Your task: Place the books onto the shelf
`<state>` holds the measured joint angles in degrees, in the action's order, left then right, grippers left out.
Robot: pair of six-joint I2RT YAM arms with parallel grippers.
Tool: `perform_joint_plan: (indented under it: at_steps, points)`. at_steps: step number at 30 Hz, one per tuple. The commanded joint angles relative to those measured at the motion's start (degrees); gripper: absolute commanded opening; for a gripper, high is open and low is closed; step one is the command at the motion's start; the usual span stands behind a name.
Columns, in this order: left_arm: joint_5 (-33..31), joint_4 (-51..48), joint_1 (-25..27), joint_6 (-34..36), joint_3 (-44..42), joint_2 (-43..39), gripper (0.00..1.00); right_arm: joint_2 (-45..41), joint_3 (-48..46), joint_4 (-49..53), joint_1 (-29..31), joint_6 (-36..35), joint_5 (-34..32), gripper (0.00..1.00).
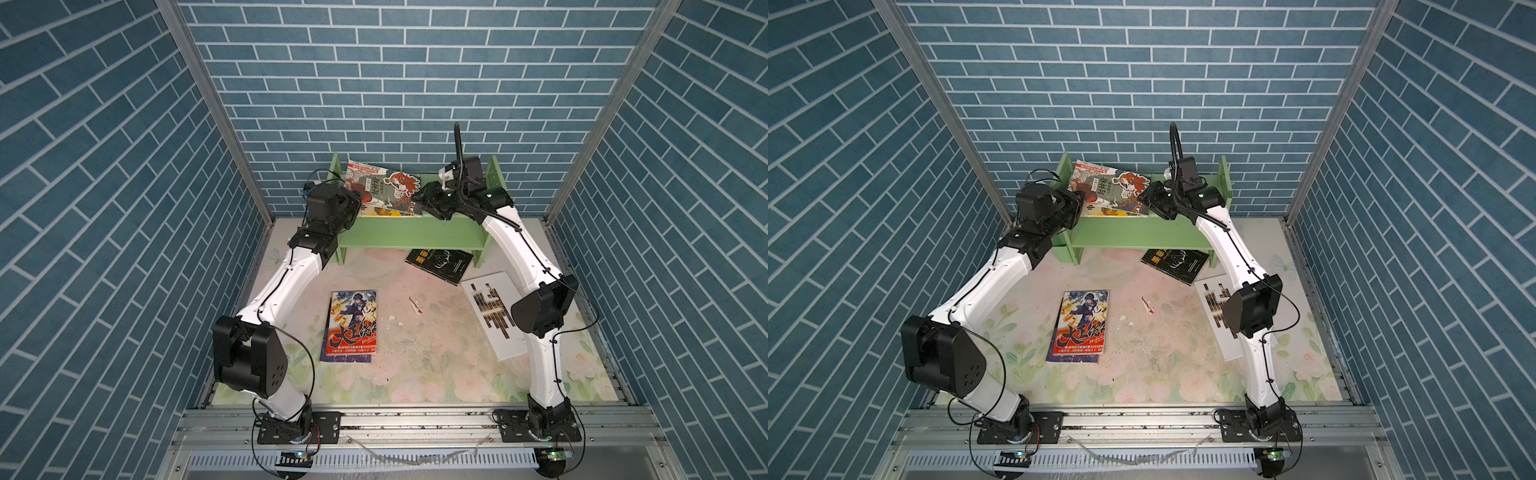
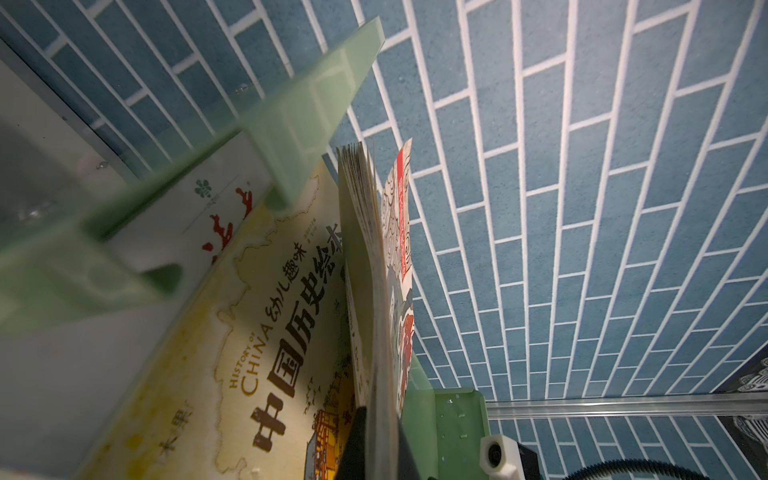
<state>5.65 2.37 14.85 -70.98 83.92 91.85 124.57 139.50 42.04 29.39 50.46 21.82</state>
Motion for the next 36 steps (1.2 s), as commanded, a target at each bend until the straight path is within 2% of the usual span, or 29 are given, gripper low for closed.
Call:
perform_joint_plan:
  at_steps: [1, 7, 13, 17, 24, 30, 36]
  points:
    - [0.6, 1.0, -0.3, 0.4, -0.7, -0.5, 0.0, 0.7, 1.3, 0.8, 0.5, -1.9, 0.1, 0.53]
    - [0.1, 0.9, -0.3, 0.3, -1.1, -0.8, 0.02, 0.5, 1.3, 0.2, 0.7, -1.8, 0.3, 0.53]
    - [0.0, 0.8, -0.3, 0.1, -1.3, -1.0, 0.27, 0.6, 1.3, 0.1, 0.6, -1.8, 0.3, 0.53]
    - [-0.6, 0.6, -0.4, 0.1, -1.5, -1.5, 0.34, 0.5, 1.3, 0.0, 0.7, -1.8, 0.2, 0.53]
    - [-1.3, 0.8, -0.3, 0.2, -1.1, -1.5, 0.3, -0.1, 0.8, 0.0, 0.7, -2.0, -0.9, 0.53]
    - [-1.4, -1.7, -0.3, -0.5, 0.1, -1.3, 0.56, 0.1, 0.7, -0.1, 0.6, -2.1, -0.9, 0.52]
    - [-4.5, -9.9, -0.2, -0.5, 2.6, -2.9, 0.7, 0.0, -0.1, -1.2, 0.6, -2.0, -0.8, 0.53]
